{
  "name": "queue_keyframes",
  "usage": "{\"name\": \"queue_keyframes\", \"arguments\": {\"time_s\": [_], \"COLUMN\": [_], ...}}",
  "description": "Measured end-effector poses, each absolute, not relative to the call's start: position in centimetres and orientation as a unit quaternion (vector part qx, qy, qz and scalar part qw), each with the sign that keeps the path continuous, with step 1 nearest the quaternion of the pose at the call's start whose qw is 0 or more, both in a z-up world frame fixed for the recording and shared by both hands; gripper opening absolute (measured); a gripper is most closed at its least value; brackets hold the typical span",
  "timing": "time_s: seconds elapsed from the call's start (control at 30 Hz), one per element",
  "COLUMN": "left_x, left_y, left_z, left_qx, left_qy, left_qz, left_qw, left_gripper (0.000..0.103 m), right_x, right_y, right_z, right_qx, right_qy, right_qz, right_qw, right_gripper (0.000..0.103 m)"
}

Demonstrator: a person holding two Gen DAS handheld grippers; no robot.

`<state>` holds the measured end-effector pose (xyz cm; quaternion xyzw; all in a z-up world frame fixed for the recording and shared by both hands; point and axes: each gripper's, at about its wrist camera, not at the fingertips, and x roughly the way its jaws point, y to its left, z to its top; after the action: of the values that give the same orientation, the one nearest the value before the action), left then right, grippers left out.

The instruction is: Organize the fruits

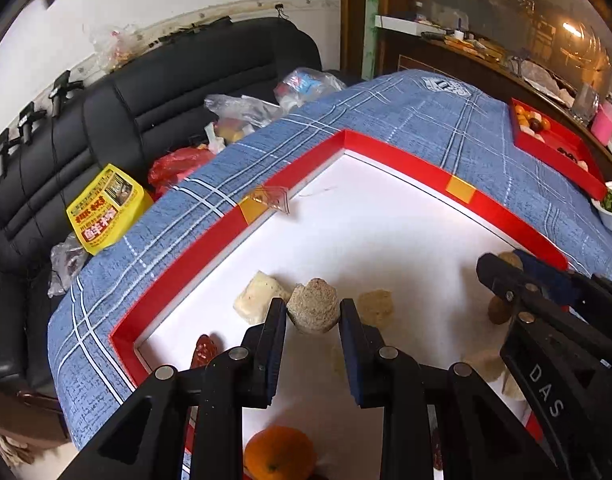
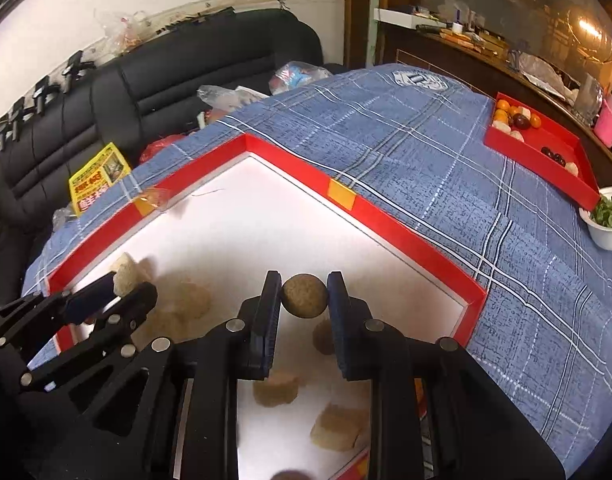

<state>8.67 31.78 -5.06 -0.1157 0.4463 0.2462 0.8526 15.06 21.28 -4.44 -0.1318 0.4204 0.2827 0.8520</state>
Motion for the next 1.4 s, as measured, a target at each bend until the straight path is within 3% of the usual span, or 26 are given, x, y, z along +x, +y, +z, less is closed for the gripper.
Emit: {"name": "queue_keyframes", "arguments": {"time_s": [0.13, 0.17, 0.23, 0.37, 0.67, 0.73, 0.8, 0.9, 1.4], "left_x": [9.3, 9.5, 9.7, 10.1, 6.2, 4.4, 2.5, -0.3, -4.7], "left_y": [31.8, 31.8, 31.9, 32.3, 31.1, 30.6, 29.9, 28.5, 22.7], "left_z": [-5.4, -5.4, -5.5, -5.5, -2.9, -2.2, -1.5, -1.1, -1.8], "left_qx": [-0.118, -0.117, -0.118, -0.113, -0.115, -0.121, -0.126, -0.138, -0.149], "left_qy": [0.450, 0.451, 0.455, 0.464, 0.420, 0.403, 0.390, 0.371, 0.374], "left_qz": [0.246, 0.246, 0.251, 0.269, 0.263, 0.263, 0.263, 0.262, 0.219], "left_qw": [0.850, 0.850, 0.846, 0.836, 0.861, 0.868, 0.873, 0.880, 0.889], "left_gripper": [0.028, 0.035, 0.043, 0.064, 0.070, 0.072, 0.085, 0.096, 0.102], "right_x": [15.6, 15.6, 15.8, 16.1, 13.9, 12.6, 11.0, 8.1, -0.8], "right_y": [21.5, 21.7, 21.5, 21.1, 18.6, 17.6, 16.4, 14.4, 7.0], "right_z": [-5.4, -5.6, -5.7, -5.4, -2.2, -1.2, -0.2, 1.0, 0.7], "right_qx": [-0.138, -0.144, -0.145, -0.145, -0.129, -0.125, -0.122, -0.134, -0.175], "right_qy": [0.439, 0.446, 0.447, 0.445, 0.414, 0.400, 0.385, 0.362, 0.333], "right_qz": [0.279, 0.278, 0.273, 0.254, 0.273, 0.284, 0.299, 0.316, 0.333], "right_qw": [0.843, 0.839, 0.840, 0.847, 0.859, 0.862, 0.864, 0.867, 0.865], "right_gripper": [0.024, 0.025, 0.043, 0.049, 0.065, 0.080, 0.090, 0.103, 0.103]}}
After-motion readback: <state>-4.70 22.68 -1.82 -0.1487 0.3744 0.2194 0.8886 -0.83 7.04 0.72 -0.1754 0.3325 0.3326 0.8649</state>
